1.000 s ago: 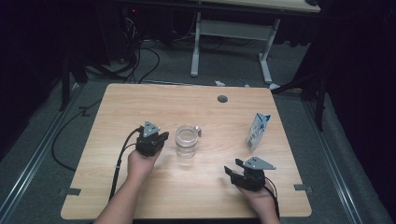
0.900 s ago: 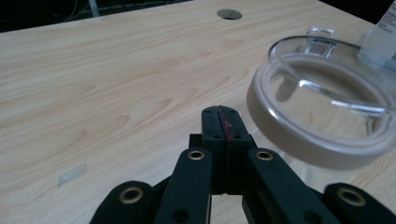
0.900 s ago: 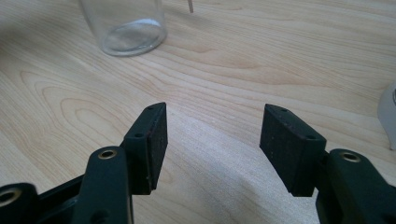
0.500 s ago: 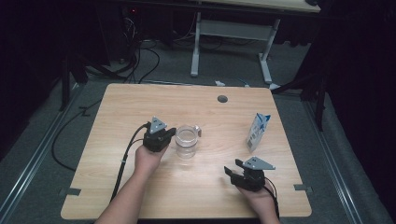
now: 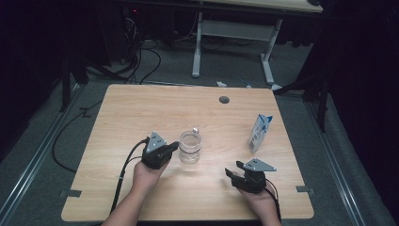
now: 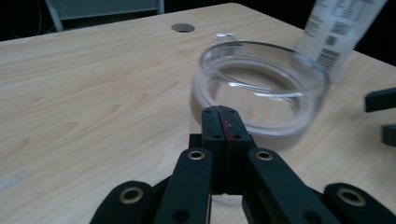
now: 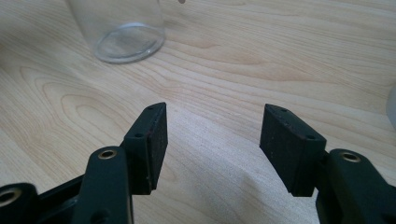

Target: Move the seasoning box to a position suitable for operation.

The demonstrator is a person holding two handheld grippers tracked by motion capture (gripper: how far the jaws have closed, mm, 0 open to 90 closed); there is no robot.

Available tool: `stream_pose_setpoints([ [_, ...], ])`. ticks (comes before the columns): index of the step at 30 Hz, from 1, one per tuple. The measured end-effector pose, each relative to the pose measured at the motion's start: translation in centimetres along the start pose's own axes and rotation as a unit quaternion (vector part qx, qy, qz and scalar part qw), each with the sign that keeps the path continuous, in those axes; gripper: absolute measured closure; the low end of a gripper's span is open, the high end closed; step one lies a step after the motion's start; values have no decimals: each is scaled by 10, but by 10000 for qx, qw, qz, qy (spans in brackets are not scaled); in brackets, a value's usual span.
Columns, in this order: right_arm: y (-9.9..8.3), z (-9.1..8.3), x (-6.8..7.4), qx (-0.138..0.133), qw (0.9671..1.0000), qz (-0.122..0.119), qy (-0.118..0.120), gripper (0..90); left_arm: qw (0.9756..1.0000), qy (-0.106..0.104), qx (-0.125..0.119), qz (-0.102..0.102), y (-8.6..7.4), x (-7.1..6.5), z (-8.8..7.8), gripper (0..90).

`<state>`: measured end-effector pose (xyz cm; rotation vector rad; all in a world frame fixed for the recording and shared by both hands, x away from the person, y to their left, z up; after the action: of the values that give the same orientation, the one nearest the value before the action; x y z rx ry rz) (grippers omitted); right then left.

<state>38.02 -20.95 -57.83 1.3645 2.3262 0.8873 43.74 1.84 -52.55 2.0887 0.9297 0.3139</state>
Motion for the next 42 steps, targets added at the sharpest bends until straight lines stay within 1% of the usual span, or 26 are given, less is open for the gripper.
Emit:
stream_pose_setpoints([
  [1, 0, 0, 0, -10, 10000, -10, -5, 418, 10000, 25, 6, 18, -1, -1, -1, 900],
  [2, 0, 0, 0, -16, 10000, 3, -4, 418, 9998, 169, 10, 49, -1, 1, 0, 900],
  [3, 0, 0, 0, -16, 10000, 3, -4, 418, 9998, 169, 10, 49, -1, 1, 0, 900],
  [4, 0, 0, -1, -4, 10000, -6, -13, 418, 9996, 276, 13, -73, 1, 8, 3, 900],
  [5, 0, 0, -1, -4, 10000, -6, -13, 418, 9996, 276, 13, -73, 1, 8, 3, 900],
  [6, 0, 0, 0, 9, 10000, -12, -18, 418, 9990, 323, 49, -291, 7, 20, 10, 900],
  [7, 0, 0, 0, 3, 10000, -22, -18, 418, 9990, 323, 49, -291, 7, 20, 10, 900],
  [8, 0, 0, 1, -2, 10000, -18, -11, 418, 9990, 318, 102, -295, 12, 24, 17, 900],
  [9, 0, 0, 1, -2, 10000, -18, -11, 418, 9990, 318, 102, -295, 12, 24, 17, 900],
  [10, 0, 0, 1, 0, 10000, -13, -7, 419, 9989, 334, 149, -299, 18, 27, 26, 900],
  [11, 0, 0, 1, 0, 10000, -13, -7, 419, 9989, 334, 149, -299, 18, 27, 26, 900],
  [12, 0, 1, 1, 6, 10000, -28, -16, 419, 9988, 316, 125, -353, 21, 30, 32, 900],
  [16, -1, 1, 1, 16, 10000, -24, -7, 418, 9989, 231, 116, -383, 21, 32, 37, 900],
  [20, -1, 1, 1, 13, 10000, -36, -7, 418, 9994, 142, 85, -318, 18, 27, 34, 900],
  [21, -1, 1, 1, 15, 10000, -48, -8, 418, 9996, 86, 72, -253, 15, 21, 30, 900],
  [25, -1, 1, 2, 32, 10000, -15, -6, 418, 9998, -12, 12, -181, 7, 7, 23, 900],
  [28, -1, 1, 2, 22, 10000, -47, -7, 418, 9998, -152, -46, -129, -1, -9, 17, 900],
  [29, -1, 1, 2, 22, 10000, -47, -7, 418, 9998, -152, -46, -129, -1, -9, 17, 900],
  [30, -1, 1, 2, 28, 10000, -57, -18, 418, 9996, -241, -104, -105, -6, -20, 11, 900],
  [32, -1, 1, 2, 24, 10000, -54, -14, 418, 9995, -243, -151, -98, -9, -25, 8, 900],
  [34, -1, 1, 2, 27, 10000, -46, -11, 418, 9998, -134, -140, -96, -11, -24, 9, 900],
  [35, -1, 1, 2, 27, 10000, -46, -11, 418, 9998, -134, -140, -96, -11, -24, 9, 900],
  [36, -1, 1, 3, 35, 10000, -46, -11, 419, 9997, -26, -93, -228, -10, -16, 13, 900],
  [37, -1, 1, 3, 30, 10000, -43, -10, 421, 9996, 35, -79, -284, -9, -12, 15, 900],
  [39, -1, 1, 3, 29, 10000, -47, -5, 423, 9994, 74, -72, -323, -8, -10, 16, 900],
  [42, -1, 2, 4, 49, 10000, -56, 1, 430, 9991, 153, -59, -393, 0, -2, 25, 900],
])
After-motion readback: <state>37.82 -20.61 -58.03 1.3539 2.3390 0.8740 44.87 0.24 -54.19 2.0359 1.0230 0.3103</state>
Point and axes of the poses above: each handheld gripper's, and its own axes: z roughly forward along the jaws, y roughly out of its top, x roughly to its left, the point moved 10 cm from there along z, roughly forward along the jaws, and after that the axes turned 15 degrees about x, right-handed, at the moved point
